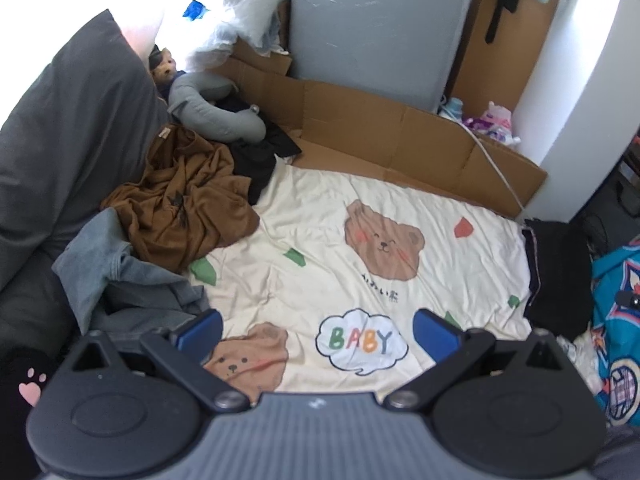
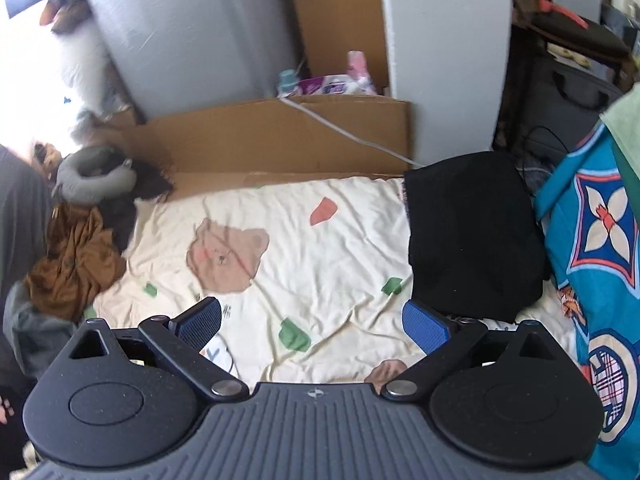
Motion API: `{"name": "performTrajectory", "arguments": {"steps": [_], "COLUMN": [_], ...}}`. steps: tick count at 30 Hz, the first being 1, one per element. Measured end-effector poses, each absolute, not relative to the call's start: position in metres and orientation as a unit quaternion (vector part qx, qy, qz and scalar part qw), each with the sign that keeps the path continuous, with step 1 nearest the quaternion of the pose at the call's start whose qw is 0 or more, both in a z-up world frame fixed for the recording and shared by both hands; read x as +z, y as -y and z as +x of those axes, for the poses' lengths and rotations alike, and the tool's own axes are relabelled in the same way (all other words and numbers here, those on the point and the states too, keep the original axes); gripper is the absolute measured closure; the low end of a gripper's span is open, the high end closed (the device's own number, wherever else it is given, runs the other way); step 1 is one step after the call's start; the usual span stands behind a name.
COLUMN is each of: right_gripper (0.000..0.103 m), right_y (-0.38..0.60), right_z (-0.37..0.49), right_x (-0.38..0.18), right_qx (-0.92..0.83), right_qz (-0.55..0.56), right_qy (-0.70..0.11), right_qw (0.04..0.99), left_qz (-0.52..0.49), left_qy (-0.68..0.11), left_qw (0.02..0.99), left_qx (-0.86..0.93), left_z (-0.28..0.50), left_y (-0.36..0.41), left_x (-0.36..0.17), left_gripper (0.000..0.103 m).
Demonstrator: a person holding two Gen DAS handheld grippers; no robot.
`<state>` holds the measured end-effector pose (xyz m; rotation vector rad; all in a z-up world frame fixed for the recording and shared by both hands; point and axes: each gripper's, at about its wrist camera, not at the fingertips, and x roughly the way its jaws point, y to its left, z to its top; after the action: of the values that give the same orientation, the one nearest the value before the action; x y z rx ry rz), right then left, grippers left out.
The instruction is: Fold clothes
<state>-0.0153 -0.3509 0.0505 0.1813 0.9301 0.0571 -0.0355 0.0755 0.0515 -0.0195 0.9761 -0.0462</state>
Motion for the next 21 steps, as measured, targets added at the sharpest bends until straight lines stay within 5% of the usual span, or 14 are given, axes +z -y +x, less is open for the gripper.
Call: {"name": "performTrajectory", "arguments": {"steps": [8,21], "right_gripper": [0.003,0.003], "right_y": [0.314,0.323], "right_z": [-0.051,-0.071], "right_x": [0.032,-0.002], "right_qx": [0.058,0.056], "right_qz": [0.016,0.063], "right_qy": [-0.460,-0.476], "right_qw": [0.886,0.875], "left_qz": [-0.008,0.017], "left_qy": [-0.479,-0.497], "left_qw": [0.877,0.867], "left_qx": [-0.024,-0.013], "left_z": [-0.041,-0.046], "left_y": [-0.074,-0.060], "left_x": [0.031,-0.001], "left_gripper": [0.001,0.001]}}
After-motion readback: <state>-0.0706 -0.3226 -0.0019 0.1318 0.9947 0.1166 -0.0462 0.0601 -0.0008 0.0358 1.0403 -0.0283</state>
